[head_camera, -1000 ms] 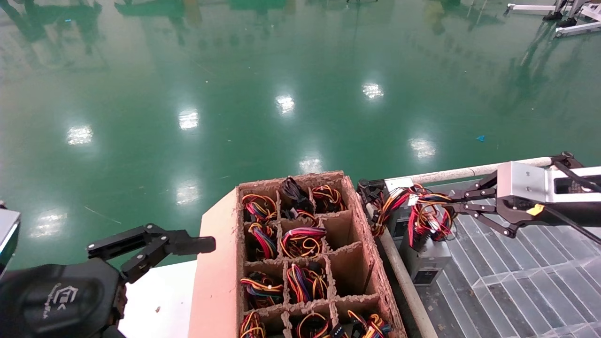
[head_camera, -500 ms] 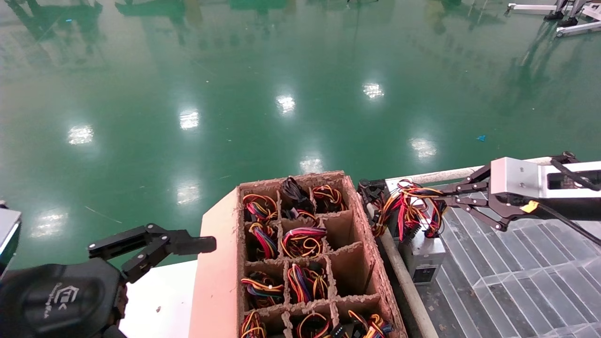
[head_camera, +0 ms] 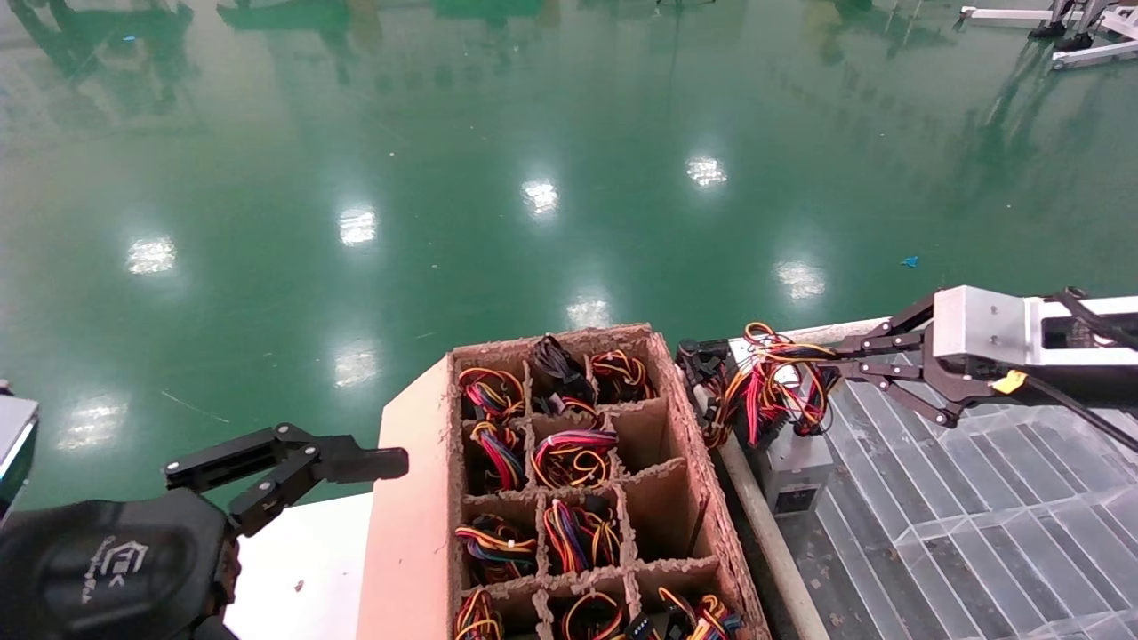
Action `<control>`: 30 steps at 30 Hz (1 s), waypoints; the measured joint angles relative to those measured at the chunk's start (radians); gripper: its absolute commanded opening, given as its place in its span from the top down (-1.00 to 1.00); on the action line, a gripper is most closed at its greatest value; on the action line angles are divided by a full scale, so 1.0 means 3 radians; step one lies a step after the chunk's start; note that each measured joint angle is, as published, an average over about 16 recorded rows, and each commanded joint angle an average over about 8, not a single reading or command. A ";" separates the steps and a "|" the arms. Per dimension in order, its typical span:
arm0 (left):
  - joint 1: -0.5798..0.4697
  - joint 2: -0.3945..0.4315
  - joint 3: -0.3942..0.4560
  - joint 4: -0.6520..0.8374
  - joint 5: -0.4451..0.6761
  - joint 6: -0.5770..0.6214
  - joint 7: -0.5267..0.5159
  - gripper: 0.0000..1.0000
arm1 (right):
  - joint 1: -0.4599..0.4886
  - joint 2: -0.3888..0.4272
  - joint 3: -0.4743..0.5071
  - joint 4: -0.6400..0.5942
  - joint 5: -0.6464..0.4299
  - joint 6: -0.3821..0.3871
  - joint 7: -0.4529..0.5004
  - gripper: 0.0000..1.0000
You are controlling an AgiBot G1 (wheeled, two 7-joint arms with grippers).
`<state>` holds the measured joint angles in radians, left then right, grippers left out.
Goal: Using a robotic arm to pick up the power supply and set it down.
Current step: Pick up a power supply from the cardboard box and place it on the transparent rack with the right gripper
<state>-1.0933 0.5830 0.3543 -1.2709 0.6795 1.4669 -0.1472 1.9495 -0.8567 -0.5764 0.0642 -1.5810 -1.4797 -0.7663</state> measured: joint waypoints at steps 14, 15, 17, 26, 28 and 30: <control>0.0000 0.0000 0.0001 0.0000 0.0000 0.0000 0.0000 -1.00 | 0.0024 0.0010 -0.0040 -0.0124 -0.0059 0.0023 0.0020 0.40; 0.0000 0.0000 0.0001 0.0000 0.0000 0.0000 0.0000 -1.00 | 0.0026 0.0010 -0.0043 -0.0129 -0.0062 0.0027 0.0022 0.15; 0.0000 0.0000 0.0001 0.0000 -0.0001 -0.0001 0.0000 -1.00 | 0.0029 0.0010 -0.0047 -0.0139 -0.0068 0.0035 0.0025 -0.35; 0.0001 -0.0001 0.0000 0.0001 -0.0001 -0.0001 0.0001 -1.00 | 0.0034 0.0006 -0.0059 -0.0162 -0.0085 0.0057 0.0035 -1.00; 0.0001 -0.0001 0.0000 0.0001 -0.0001 -0.0001 0.0001 -1.00 | 0.0034 0.0005 -0.0060 -0.0163 -0.0085 0.0058 0.0036 -1.00; 0.0001 -0.0001 0.0000 0.0001 -0.0001 -0.0001 0.0001 -1.00 | 0.0033 0.0005 -0.0061 -0.0164 -0.0086 0.0059 0.0036 -1.00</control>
<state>-1.0931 0.5828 0.3544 -1.2706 0.6793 1.4665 -0.1470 1.9595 -0.8553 -0.5947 0.0152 -1.6069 -1.4620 -0.7555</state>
